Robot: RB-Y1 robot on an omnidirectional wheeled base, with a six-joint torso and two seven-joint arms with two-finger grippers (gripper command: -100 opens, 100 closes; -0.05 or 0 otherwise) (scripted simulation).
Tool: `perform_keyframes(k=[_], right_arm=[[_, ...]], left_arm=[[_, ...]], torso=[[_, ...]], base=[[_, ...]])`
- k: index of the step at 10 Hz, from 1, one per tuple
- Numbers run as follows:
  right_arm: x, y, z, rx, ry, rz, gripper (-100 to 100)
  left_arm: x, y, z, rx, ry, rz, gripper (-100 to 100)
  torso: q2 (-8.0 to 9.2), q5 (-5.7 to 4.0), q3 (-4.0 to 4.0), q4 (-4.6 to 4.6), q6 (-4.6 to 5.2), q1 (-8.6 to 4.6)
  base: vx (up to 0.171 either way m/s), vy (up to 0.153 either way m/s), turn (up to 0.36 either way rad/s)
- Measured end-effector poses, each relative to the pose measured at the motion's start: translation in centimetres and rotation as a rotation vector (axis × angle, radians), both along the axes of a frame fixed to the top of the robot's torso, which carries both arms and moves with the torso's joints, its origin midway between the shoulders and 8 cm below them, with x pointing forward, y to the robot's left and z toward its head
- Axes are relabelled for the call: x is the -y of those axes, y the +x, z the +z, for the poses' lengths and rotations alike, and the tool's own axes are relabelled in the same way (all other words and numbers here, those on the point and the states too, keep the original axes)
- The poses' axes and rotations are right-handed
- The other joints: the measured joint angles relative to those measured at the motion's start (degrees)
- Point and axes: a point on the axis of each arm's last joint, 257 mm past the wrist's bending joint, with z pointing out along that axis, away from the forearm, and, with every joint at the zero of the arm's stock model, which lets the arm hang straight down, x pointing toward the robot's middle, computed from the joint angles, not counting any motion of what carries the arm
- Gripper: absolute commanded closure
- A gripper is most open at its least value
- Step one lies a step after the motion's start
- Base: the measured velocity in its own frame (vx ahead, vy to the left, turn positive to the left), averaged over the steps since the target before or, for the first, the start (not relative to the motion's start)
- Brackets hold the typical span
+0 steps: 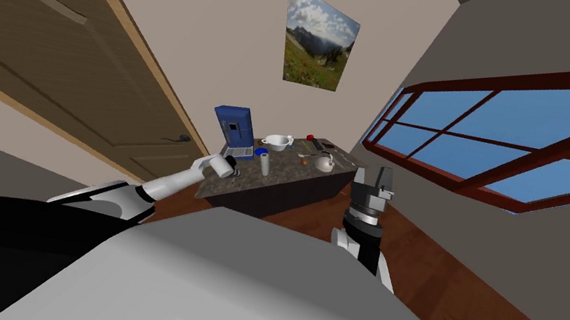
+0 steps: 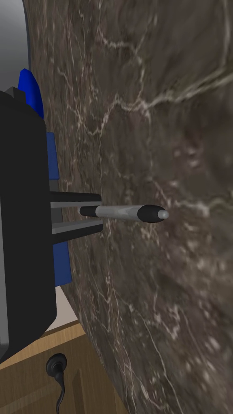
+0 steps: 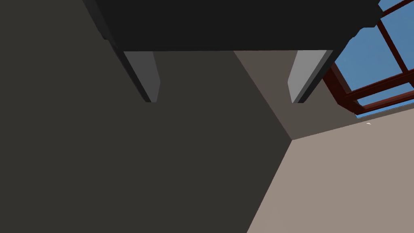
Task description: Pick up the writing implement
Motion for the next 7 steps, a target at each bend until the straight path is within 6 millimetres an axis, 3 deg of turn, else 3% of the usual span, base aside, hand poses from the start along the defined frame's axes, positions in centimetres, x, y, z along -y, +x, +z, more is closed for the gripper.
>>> perform_keyframes(k=[6,7], right_arm=[[0.0,0.0,0.0,0.000,0.000,0.000,0],[0.0,0.0,0.0,0.000,0.000,0.000,0]], left_arm=[[5.6,-0.8,1.1,0.005,-0.004,-0.114,100],[5.7,-0.8,1.1,0.004,-0.004,-0.115,0]], torso=[[-0.08,0.01,-0.04,0.00,0.01,0.06],[0.02,0.02,0.00,0.00,0.06,0.08]], base=[[0.074,-0.001,0.151],[0.007,-0.001,-0.008]])
